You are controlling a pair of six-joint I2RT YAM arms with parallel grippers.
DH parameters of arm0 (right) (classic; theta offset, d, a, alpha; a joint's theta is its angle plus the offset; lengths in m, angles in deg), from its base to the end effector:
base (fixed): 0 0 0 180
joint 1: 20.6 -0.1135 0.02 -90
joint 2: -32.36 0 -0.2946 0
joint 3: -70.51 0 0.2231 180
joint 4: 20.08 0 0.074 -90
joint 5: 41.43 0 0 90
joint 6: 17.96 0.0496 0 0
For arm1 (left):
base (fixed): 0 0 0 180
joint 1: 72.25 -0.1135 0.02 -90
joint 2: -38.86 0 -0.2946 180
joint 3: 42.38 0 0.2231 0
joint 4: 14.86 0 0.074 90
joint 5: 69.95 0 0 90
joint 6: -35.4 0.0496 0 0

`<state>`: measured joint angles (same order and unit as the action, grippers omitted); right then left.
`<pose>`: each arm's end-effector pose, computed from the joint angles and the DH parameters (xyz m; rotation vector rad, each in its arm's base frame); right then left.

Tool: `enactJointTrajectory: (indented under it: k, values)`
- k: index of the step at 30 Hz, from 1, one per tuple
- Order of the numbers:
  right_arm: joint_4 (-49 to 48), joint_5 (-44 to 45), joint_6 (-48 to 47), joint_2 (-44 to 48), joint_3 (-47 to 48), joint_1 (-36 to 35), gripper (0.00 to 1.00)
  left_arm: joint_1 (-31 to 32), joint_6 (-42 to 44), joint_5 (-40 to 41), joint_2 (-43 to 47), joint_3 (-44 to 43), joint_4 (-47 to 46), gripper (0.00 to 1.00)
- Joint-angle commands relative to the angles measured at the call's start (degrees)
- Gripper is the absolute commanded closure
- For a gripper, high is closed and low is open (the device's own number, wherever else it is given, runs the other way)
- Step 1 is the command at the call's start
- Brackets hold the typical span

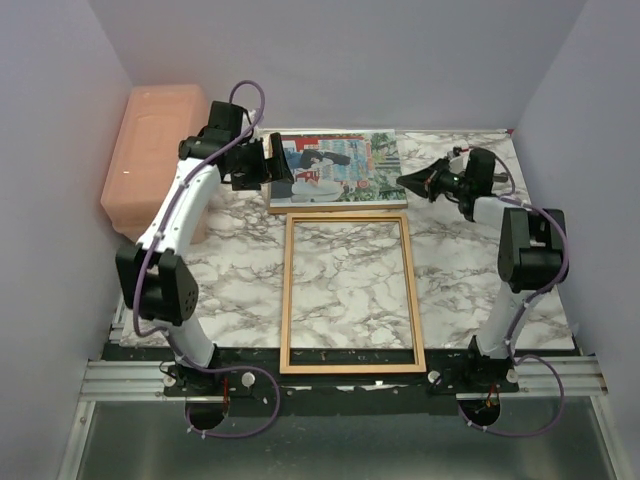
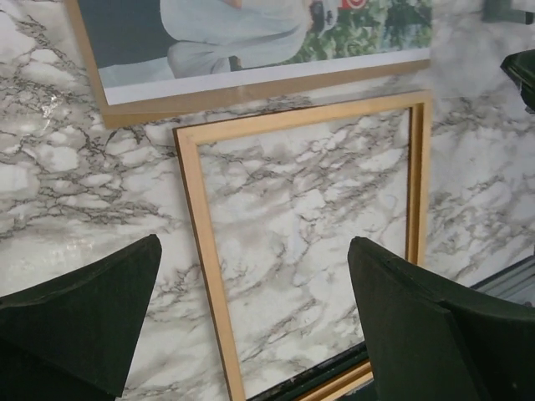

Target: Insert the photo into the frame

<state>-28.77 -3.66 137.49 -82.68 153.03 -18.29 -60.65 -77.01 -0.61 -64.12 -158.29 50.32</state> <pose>0.4295 0.0219 0.2183 0.6067 2.0929 1.5750 0.3661 -0.0930 0.3553 -0.0813 2.5320 -0.6935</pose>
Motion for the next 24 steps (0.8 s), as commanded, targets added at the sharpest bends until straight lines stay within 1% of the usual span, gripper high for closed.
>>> enactJointTrajectory:
  k: [1, 5, 8, 11, 15, 16, 19, 24]
  values:
    - [7.91, 5.09, -3.48, 12.62, -8.02, -0.95, 1.0, 0.41, -4.02, -0.78, 12.07, 10.23, -2.32, 0.03]
    - [11.42, 7.84, -3.12, 24.45, -17.24, -2.27, 0.99, 0.93, -7.41, -2.01, 21.94, 20.53, -4.12, 0.03]
    - [10.96, 10.44, 1.56, 34.01, -25.67, -5.0, 0.99, 1.64, -10.1, -2.61, 28.49, 28.58, -5.68, 0.03]
    - [14.73, 13.82, 4.35, 44.13, -31.51, -6.85, 0.99, 2.35, -12.9, -3.01, 35.34, 36.49, -7.31, 0.03]
    - [24.02, 16.76, 3.71, 55.26, -34.79, -7.73, 0.99, 3.8, -15.95, -2.99, 42.93, 44.45, -8.39, 0.03]
    - [27.99, 17.55, 3.06, 58.05, -35.28, -7.82, 0.99, 4.15, -16.75, -2.98, 44.74, 46.02, -8.61, 0.03]
    - [34.7, 18.74, 1.48, 64.77, -37.28, -7.95, 0.99, 4.81, -18.92, -2.89, 49.18, 50.67, -9.09, 0.03]
    - [42.32, 17.88, 0.41, 73.18, -42.57, -8.02, 0.94, 5.56, -23.45, -3.39, 54.01, 57.18, -10.95, 0.03]
